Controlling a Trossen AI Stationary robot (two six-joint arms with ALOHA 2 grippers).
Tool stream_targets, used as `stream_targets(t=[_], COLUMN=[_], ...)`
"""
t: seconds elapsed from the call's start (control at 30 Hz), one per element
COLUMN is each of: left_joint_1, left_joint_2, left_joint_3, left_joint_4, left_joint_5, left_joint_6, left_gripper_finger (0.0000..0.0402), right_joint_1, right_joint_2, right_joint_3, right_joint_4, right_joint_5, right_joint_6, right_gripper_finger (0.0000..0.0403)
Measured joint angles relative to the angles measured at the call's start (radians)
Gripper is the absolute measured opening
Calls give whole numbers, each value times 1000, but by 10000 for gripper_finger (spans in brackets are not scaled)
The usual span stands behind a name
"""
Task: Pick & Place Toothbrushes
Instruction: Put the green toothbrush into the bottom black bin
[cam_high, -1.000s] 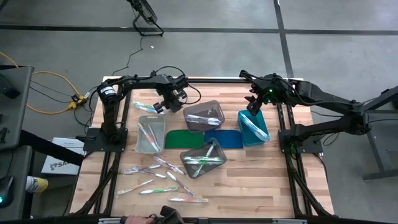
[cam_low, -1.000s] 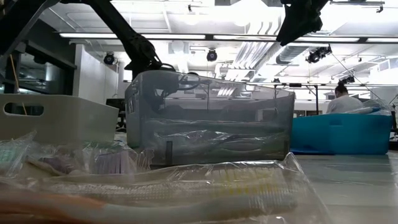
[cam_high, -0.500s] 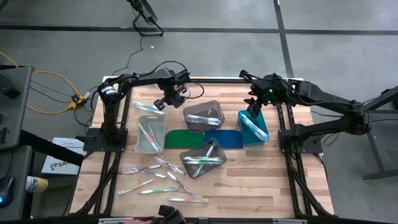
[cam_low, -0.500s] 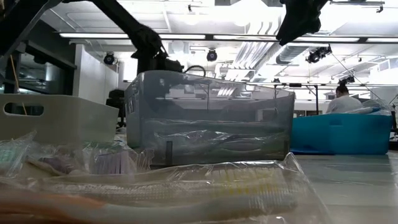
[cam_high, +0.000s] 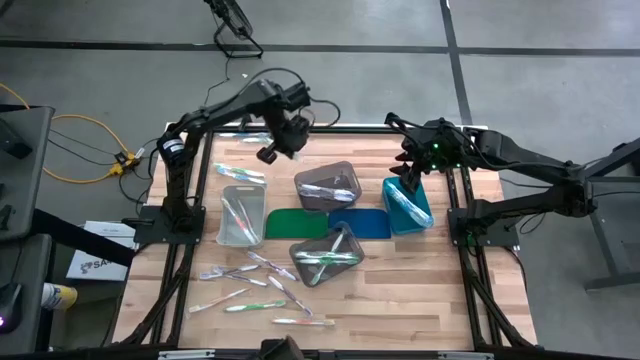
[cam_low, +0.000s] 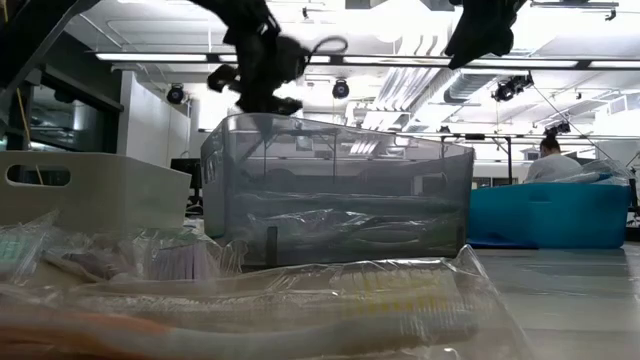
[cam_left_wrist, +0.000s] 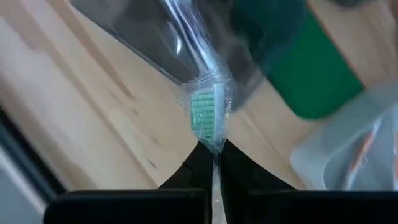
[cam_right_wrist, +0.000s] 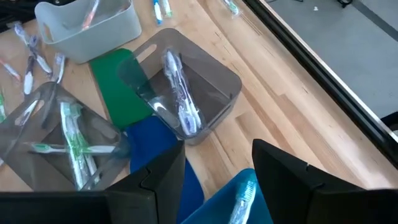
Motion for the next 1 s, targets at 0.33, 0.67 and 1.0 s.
stream_targets(t=[0.33, 0.67, 1.0], left_joint_1=[-75, -203, -340], left_joint_2=[-39, -104, -116], left_joint_3=[149, 149, 149], left_joint_4=[138, 584, 899], left_joint_5=[135, 250, 243], left_joint_6=[-177, -447, -587], left_gripper_finger=[0, 0, 0], right_joint_1=[123, 236, 279], right_joint_2=[1, 46, 58], right_joint_3=[0, 0, 0], right_joint_4=[104, 348, 469], right_joint_5=[52, 252, 299], right_joint_6=[0, -121, -176], right_gripper_finger=[181, 181, 181])
